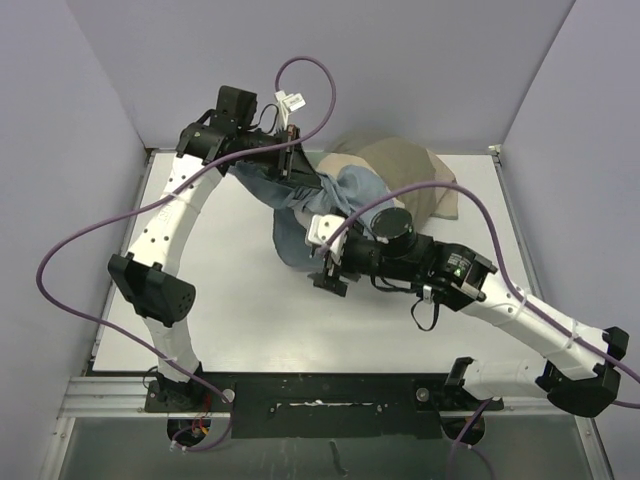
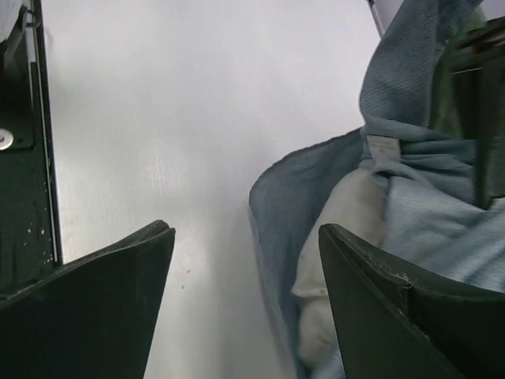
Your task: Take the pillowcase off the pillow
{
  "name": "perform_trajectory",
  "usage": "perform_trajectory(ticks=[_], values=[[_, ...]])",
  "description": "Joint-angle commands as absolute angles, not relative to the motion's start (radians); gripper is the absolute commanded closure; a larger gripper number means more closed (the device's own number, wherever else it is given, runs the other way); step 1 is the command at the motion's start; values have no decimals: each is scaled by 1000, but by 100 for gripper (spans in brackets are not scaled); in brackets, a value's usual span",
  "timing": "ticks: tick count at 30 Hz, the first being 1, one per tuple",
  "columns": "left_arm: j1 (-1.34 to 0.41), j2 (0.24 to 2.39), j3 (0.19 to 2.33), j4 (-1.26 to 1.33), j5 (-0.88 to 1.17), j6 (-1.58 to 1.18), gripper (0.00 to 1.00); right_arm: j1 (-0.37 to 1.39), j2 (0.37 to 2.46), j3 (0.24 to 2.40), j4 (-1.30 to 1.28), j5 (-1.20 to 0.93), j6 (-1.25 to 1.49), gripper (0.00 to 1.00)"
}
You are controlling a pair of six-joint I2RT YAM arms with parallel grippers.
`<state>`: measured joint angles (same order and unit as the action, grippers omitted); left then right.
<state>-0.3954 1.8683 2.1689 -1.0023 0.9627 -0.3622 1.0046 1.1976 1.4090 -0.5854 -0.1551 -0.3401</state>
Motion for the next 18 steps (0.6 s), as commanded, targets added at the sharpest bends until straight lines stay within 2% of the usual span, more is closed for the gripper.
perform_trajectory(ticks=[1,6,9,12,18], values=[[-430,1804,2247,-932,976,-384,100,1093,1160,1298,-508,0,-352,25],[-451,1811,2317,-969,969,-373,100,1118,1128,1206,-360,226,-438,21],[-460,1807,2337,-975,968,-371,100,1066,1095,1197,-325,214,-474,11],[-477,1805,2348,-975,968,-376,100,958,1109,1230,-369,151,-486,7],[-508,1801,2358,-976,963,-376,100,876,1126,1255,-361,127,-559,6]])
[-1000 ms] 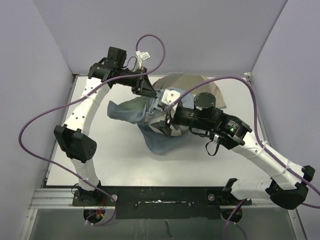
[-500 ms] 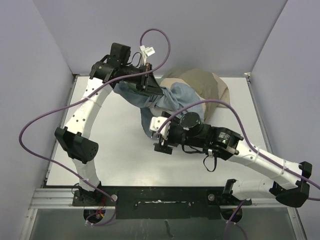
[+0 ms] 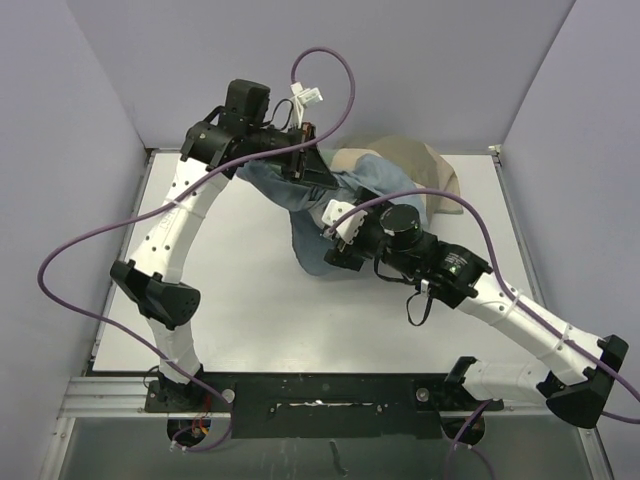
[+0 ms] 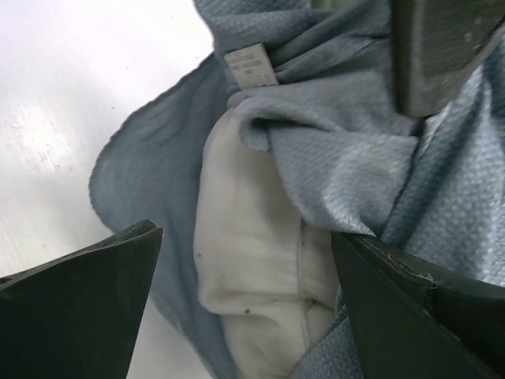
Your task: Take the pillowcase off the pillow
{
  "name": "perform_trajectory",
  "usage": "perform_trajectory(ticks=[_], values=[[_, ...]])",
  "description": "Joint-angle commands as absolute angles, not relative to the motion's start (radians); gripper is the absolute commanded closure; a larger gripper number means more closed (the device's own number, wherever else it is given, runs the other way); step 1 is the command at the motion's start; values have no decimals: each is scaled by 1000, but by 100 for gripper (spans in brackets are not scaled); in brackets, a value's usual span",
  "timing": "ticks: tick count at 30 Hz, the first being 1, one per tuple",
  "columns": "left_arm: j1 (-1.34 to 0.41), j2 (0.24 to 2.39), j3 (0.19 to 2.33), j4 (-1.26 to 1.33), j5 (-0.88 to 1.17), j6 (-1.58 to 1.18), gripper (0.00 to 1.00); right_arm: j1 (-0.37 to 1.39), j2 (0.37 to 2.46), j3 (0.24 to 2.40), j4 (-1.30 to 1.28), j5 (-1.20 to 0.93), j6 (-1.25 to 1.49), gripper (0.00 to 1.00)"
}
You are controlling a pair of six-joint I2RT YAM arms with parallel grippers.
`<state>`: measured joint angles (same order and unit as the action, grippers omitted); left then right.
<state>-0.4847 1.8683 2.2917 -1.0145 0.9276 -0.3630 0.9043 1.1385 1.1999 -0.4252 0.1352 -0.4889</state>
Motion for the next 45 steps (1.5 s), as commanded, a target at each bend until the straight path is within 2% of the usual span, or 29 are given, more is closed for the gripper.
perform_trajectory(ticks=[1,4,10,17,19,20,23,26,27,28,30,33,39,41,45], values=[[-511,1801,2359,-976,962,-375,100,864,1129,1259,-357,127,-572,6],[-520,1802,2365,-978,959,-371,100,844,1142,1266,-338,133,-625,1],[-521,1806,2395,-985,962,-373,100,789,1236,1271,-359,94,-649,2],[-497,1805,2449,-991,997,-401,100,677,1328,1203,-237,35,-662,1],[-477,1809,2472,-990,1008,-409,100,671,1361,1228,-230,10,-669,11],[-465,1812,2486,-989,1015,-413,100,672,1380,1249,-245,-9,-670,21],[-403,1811,2506,-945,1043,-432,100,671,1416,1311,-267,-57,-649,59],[-293,1776,2438,-804,1062,-479,100,665,1438,1366,-295,-105,-598,97],[-264,1764,2413,-764,1058,-479,100,659,1447,1387,-310,-114,-572,100],[-240,1751,2389,-739,1044,-459,98,652,1457,1412,-332,-137,-548,100],[-215,1723,2353,-742,994,-334,69,632,1473,1460,-357,-167,-437,100],[-206,1609,2196,-686,877,-158,47,590,1491,1555,-392,-251,-283,100],[-225,1289,1677,-383,750,29,27,584,1534,1736,-435,-245,-79,100],[-265,1229,1597,-385,717,121,16,591,1565,1813,-461,-231,-15,100],[-460,1141,1477,-393,493,395,8,644,1655,2005,-548,-157,86,100]])
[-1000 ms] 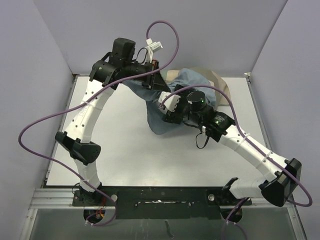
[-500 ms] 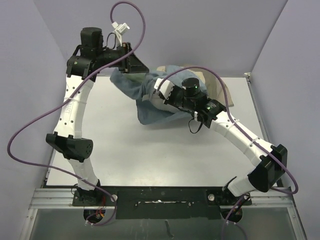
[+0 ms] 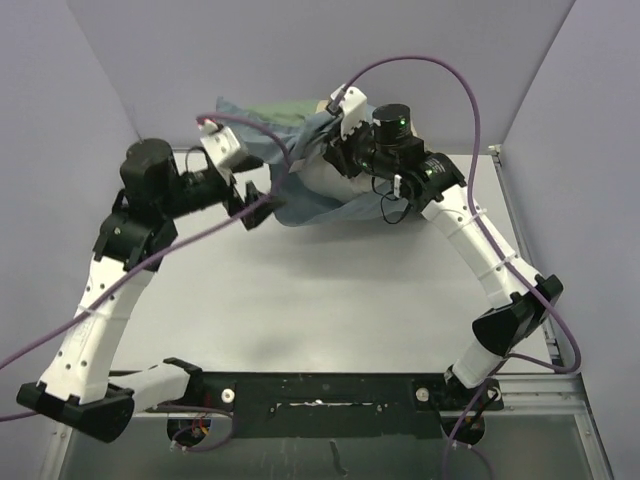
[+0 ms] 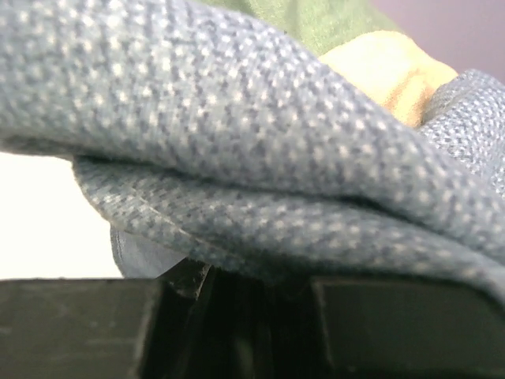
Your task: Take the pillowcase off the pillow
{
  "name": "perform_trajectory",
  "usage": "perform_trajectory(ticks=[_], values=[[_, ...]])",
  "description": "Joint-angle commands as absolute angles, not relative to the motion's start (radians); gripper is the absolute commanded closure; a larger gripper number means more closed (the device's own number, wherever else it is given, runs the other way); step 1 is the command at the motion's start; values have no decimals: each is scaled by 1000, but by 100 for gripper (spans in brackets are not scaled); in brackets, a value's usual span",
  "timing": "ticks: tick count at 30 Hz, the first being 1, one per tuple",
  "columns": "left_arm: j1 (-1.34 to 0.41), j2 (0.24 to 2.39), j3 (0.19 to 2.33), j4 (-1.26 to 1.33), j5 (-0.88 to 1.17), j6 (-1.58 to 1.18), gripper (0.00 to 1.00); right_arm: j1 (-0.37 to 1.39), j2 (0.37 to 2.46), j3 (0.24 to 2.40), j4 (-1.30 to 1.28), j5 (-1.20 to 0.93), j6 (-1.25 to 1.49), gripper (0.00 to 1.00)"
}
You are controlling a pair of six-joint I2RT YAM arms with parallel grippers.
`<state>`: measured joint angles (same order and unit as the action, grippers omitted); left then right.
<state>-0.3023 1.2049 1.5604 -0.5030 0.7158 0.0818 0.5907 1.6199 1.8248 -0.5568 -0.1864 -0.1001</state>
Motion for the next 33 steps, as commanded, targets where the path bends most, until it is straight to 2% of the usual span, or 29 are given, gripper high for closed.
perform_trajectory(ticks=[1,3,7,11,19,24,26,28,31,33], values=[[-523,1132,1453,-365,404,444,7,660,1674,2041,-565,-146,100,100],[-595,1137,1424,-304,266,518,7,688,1697,2082,-572,-134,126,100],[-606,1179,1407,-147,54,556,9,709,1675,2075,-544,-133,168,100],[-553,1188,1378,-82,53,533,15,707,1628,2029,-512,-144,188,100],[-521,1205,1311,80,12,531,37,690,1570,1975,-475,-227,222,100],[-473,1285,1406,6,29,461,43,686,1547,1950,-471,-259,223,100],[-463,1317,1461,-41,39,454,53,680,1539,1947,-483,-261,216,100],[-455,1335,1509,-62,54,456,70,673,1531,1939,-490,-264,209,100],[-456,1346,1558,-90,67,459,90,661,1521,1921,-491,-269,210,100],[-454,1346,1585,-102,69,444,99,657,1515,1904,-492,-273,207,100]])
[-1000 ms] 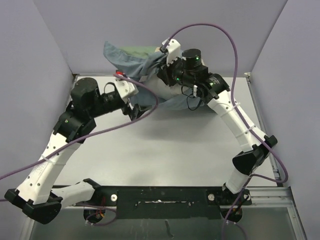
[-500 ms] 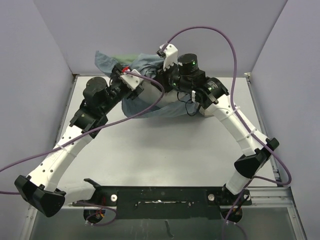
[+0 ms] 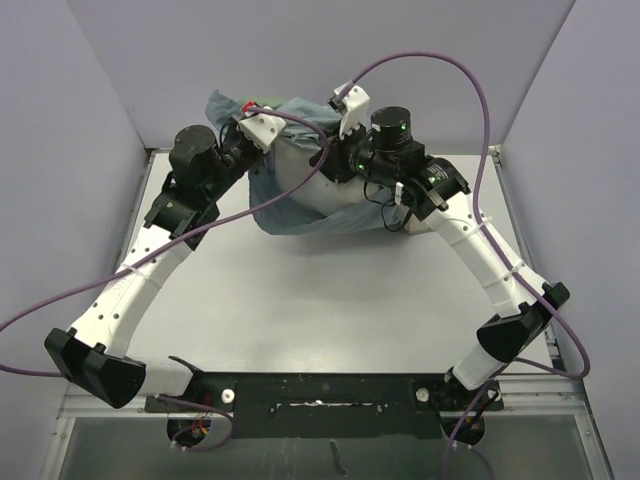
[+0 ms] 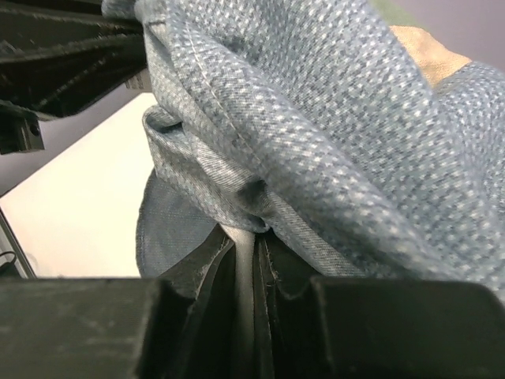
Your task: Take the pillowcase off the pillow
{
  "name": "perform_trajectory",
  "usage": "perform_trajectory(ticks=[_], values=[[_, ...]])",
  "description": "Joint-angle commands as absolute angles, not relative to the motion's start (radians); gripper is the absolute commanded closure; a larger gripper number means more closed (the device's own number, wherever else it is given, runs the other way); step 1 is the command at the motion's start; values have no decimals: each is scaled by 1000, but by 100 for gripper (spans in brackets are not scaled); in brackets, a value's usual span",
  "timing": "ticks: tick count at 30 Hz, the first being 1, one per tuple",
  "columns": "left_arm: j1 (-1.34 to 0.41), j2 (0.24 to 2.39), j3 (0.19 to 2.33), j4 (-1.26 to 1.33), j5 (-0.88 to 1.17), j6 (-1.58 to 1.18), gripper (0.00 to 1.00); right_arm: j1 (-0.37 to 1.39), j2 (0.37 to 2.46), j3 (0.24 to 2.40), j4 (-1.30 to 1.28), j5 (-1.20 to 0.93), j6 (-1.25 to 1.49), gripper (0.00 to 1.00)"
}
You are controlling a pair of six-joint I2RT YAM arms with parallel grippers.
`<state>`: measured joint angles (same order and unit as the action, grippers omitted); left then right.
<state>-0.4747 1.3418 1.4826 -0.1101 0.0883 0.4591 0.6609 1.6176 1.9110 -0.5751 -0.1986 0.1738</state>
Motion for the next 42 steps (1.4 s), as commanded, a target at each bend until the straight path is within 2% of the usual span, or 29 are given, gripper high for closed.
perform_trajectory(ticks=[1,18,23,33,37,42], values=[[-453,1342,1595,-102,68,437,100,655,1514,1895,-492,-274,205,100],[-330,1308,1767,-108,157,292,100,620,1484,1734,-589,-150,126,100],[-310,1325,1789,-73,133,282,100,625,1419,1643,-529,-278,103,100],[-123,1469,1956,-119,149,124,100,626,1286,1553,-561,-611,69,100],[-121,1474,1945,-167,206,101,100,623,1244,1532,-544,-742,64,100],[-123,1456,1870,-208,249,89,100,608,1183,1494,-442,-806,105,100]])
